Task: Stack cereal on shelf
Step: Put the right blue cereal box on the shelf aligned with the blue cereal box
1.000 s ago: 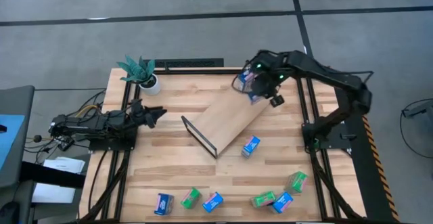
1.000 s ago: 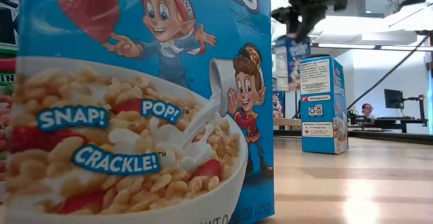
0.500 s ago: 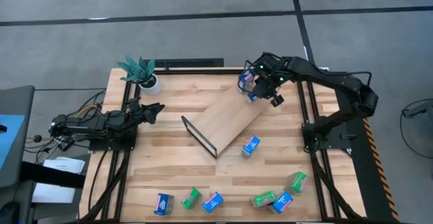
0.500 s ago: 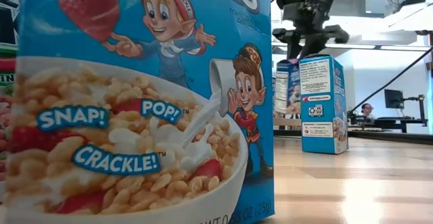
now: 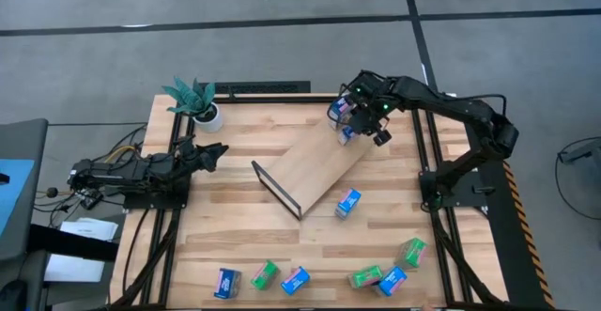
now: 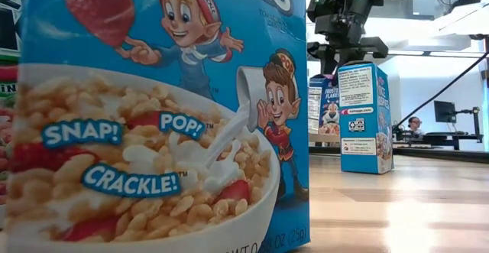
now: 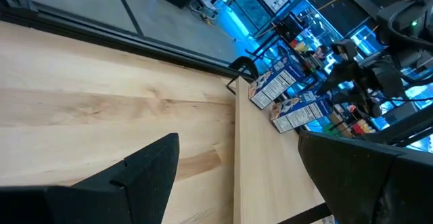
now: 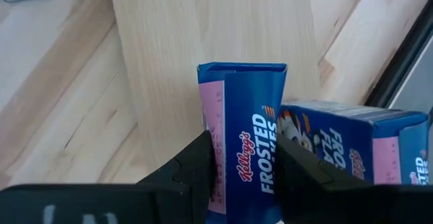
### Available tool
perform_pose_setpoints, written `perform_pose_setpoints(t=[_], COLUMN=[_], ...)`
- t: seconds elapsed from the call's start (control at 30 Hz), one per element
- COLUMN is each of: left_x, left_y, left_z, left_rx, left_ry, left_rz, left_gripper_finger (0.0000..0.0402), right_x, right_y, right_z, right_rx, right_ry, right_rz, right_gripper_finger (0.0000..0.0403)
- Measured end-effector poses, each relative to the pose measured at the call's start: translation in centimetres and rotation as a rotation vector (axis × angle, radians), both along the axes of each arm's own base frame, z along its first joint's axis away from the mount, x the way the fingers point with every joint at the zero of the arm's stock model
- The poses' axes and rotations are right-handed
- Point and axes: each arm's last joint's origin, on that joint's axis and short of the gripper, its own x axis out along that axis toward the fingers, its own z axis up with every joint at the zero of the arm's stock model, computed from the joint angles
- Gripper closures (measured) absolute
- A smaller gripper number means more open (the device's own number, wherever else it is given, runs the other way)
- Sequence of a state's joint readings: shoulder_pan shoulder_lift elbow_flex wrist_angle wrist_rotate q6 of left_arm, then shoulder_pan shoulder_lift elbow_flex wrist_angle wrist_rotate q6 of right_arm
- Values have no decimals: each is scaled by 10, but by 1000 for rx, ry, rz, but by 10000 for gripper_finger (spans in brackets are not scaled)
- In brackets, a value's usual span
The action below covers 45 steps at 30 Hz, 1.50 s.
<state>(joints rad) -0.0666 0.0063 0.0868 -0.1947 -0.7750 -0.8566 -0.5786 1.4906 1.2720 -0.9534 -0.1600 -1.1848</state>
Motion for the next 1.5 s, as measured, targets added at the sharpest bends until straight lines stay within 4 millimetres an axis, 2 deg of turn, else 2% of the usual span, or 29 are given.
perform_pose_setpoints(t=[0.23, 0.6, 1.13, 1.5], left_x=[0, 0, 0, 0], left_y=[0, 0, 0, 0], left_z=[0, 0, 0, 0], left_rx=[5, 4, 3, -3], left_ry=[4, 3, 1, -5], left_rz=[-1, 0, 0, 0], left_gripper_finger=[109, 109, 109, 109], right_x=[-1, -1, -2, 0], right_y=[-2, -4, -6, -7], right_z=[0, -1, 3, 8], right_rx=[-1, -54, -134, -125], right_ry=[3, 26, 45, 13], right_rz=[-5, -31, -81, -143], right_gripper_finger=[241, 166, 162, 160])
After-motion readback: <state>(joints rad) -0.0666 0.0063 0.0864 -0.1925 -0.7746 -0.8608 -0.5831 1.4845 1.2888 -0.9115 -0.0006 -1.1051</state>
